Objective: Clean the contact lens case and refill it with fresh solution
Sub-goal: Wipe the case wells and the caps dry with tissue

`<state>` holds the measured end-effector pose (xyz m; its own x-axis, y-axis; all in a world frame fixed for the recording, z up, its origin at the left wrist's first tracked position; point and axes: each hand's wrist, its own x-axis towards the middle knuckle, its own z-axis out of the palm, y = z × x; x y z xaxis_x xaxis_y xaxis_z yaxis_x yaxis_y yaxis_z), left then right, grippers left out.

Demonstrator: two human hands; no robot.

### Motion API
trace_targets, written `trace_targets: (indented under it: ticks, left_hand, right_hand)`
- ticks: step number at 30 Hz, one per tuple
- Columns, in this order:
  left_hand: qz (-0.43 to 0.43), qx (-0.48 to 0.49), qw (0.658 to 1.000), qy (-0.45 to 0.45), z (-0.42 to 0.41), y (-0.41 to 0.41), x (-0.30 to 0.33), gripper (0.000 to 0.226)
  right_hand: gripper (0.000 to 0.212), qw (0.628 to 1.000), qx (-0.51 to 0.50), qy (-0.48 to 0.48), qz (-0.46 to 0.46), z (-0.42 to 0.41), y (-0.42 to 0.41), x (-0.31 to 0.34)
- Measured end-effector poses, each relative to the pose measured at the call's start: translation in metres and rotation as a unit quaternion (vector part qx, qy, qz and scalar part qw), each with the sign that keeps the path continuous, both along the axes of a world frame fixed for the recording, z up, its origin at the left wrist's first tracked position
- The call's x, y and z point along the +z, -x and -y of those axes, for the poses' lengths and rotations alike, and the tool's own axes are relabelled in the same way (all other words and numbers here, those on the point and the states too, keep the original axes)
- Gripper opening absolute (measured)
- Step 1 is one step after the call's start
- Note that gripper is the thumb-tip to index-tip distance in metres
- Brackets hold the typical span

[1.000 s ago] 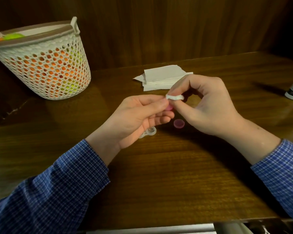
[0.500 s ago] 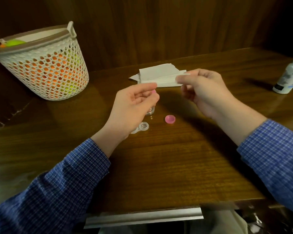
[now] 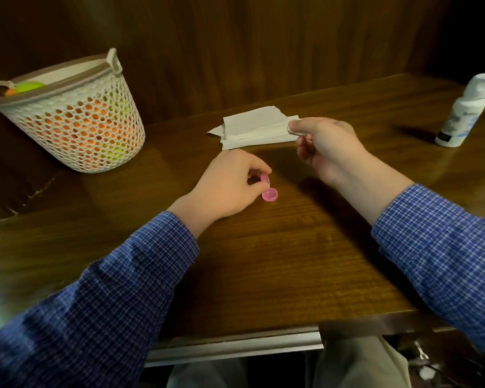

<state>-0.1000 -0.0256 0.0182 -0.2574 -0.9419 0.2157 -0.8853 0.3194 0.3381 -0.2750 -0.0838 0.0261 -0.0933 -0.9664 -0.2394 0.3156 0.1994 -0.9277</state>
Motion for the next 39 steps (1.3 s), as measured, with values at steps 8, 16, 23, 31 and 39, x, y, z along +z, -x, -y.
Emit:
trace_targets:
  ticks: [8,16,23,31,39]
  left_hand:
    - [0.009,0.001,1.000,-0.025,0.006,0.001,-0.001,0.021]
    - [0.054,0.026,0.996,0.064,-0.008,-0.009,0.021,0.031]
    - [-0.013,0.054,0.998,-0.016,-0.058,-0.077,0.015,0.042]
    - [-0.057,0.020,0.996,-0.066,-0.054,-0.088,-0.014,0.039]
    - [-0.103,-0.018,0.993,-0.059,-0.047,-0.093,-0.021,0.025]
  right_hand:
    - [0.037,1.000,0.001,0.003,-0.013,-0.002,-0.002,0.000]
    - [0.043,0.998,0.055,0.006,0.005,-0.004,0.000,0.001]
    - [0.010,0.973,0.176,0.108,-0.105,-0.027,-0.014,0.003]
    - [0.004,0.816,0.231,0.347,-0.401,-0.054,-0.041,-0.016]
    - [0.008,0.756,0.322,0.354,-0.447,-0.056,-0.040,-0.016]
